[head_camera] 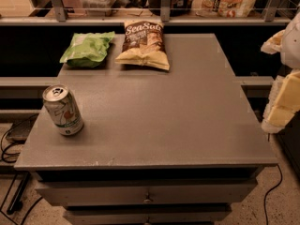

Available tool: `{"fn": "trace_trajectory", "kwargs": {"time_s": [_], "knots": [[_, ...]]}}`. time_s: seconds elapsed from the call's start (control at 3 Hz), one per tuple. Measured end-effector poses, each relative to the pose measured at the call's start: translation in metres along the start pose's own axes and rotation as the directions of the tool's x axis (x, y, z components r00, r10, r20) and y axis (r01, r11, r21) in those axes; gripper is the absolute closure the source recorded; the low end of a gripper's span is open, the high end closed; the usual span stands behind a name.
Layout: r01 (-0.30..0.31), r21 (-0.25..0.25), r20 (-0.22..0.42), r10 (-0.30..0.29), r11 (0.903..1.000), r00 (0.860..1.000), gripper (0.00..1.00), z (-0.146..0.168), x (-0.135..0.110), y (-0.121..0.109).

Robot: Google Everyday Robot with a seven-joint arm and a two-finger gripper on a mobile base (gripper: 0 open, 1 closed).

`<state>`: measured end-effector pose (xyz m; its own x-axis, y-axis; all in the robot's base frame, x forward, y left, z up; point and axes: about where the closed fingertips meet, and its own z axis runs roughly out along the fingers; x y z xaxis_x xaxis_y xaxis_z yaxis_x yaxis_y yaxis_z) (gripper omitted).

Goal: Move brown chip bag near 7up can

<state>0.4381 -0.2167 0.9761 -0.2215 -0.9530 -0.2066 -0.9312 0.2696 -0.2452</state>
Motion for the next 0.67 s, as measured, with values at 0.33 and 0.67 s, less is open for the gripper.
{"fn": "trace_trajectory", "kwargs": {"time_s": [0.33,0.67], "knots": [[0.001,0.009,0.007,-0.001,1.0,1.0,0.0,-0.001,-0.002,-0.001],[-0.013,0.013,0.118,0.011,0.9998,0.993,0.0,0.005,-0.018,-0.011]]}}
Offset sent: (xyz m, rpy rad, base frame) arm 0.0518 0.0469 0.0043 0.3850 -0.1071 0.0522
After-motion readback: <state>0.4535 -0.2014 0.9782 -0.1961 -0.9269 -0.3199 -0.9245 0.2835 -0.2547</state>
